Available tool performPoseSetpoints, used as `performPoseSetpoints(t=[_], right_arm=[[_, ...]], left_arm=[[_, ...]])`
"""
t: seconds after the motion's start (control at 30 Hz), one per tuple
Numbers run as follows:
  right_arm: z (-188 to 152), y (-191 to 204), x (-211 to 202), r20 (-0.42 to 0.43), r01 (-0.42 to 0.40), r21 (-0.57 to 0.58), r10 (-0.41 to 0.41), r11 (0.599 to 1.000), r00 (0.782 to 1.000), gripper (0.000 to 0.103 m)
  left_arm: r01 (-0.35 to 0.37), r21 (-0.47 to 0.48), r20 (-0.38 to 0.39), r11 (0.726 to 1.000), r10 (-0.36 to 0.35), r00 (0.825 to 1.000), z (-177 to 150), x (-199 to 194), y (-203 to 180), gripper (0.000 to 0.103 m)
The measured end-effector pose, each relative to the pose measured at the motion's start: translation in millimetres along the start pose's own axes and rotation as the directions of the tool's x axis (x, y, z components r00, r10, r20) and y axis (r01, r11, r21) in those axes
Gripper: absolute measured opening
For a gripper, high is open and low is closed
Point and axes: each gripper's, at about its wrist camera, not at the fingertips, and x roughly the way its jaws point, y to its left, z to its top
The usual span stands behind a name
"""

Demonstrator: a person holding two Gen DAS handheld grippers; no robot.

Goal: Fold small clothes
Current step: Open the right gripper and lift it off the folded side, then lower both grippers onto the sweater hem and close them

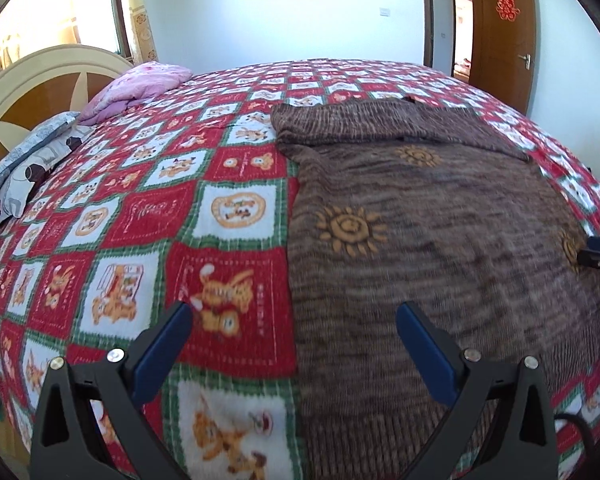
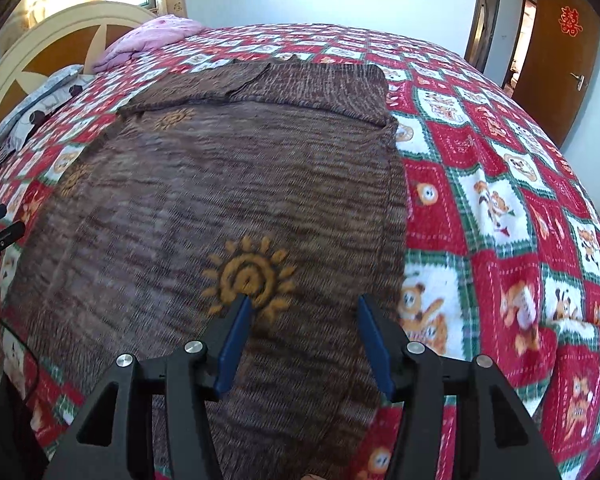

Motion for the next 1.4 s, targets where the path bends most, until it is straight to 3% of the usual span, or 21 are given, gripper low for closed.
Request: performPoseSetpoints(t=[0.2,0.43,0.57,0.7,0.93,1.1,1.13,1.2,1.3,1.4], right_arm=[[-15,12,-12,-0.005,-0.002,-0.015,0.002,1.0,1.0,0.058],[-36,23,-25,-0.02,-0.019,-0.03,0.018,0.999,1.0,0.059],[-49,22,-36,-0.018,-0.017,-0.024,0.017,1.0,1.0,0.059],[-61,17,-43,-0.02,-0.005,-0.019,0.005,1.0,1.0,0.059],[-67,9,-42,-0.026,-0.011,0.014,0.011,1.0,1.0,0.059],[-68,6,-41,-0.032,-0.025,0.032,0.026,0.999,0.999,0.059],[-69,4,-41,-0.035,-0.028,0.039,0.03,0.999,0.999,0.059],[-69,-1,-42,-0.039,-0.035,0.06,0.038,0.998,0.999,0.059],[-71,-11,-46,-0.041,-0.045,0.099,0.049,0.994,0.998,0.059],[-74,-19,-49,-0.042,-0.059,0.139,0.065,0.989,0.997,0.059]], left_arm=[[-0.018,0.037,-0.005,0.999,0.018,1.0,-14,-15,-6,0.103],[0.029,0.053,-0.025,0.998,-0.028,0.999,-34,-24,-13,0.103],[0.066,0.026,-0.062,0.997,-0.064,0.996,-45,-26,-7,0.102],[0.099,-0.027,-0.088,0.995,-0.101,0.991,-57,-29,4,0.094],[0.168,-0.106,-0.129,0.98,-0.181,0.975,-67,-24,9,0.064],[0.19,-0.113,-0.118,0.975,-0.203,0.972,-70,-20,3,0.058],[0.201,-0.107,-0.115,0.974,-0.213,0.97,-70,-21,1,0.047],[0.21,-0.091,-0.106,0.973,-0.219,0.97,-70,-24,-2,0.04],[0.205,-0.055,-0.086,0.977,-0.209,0.974,-70,-28,-5,0.011],[0.211,-0.037,-0.077,0.977,-0.213,0.974,-68,-30,-6,0.009]])
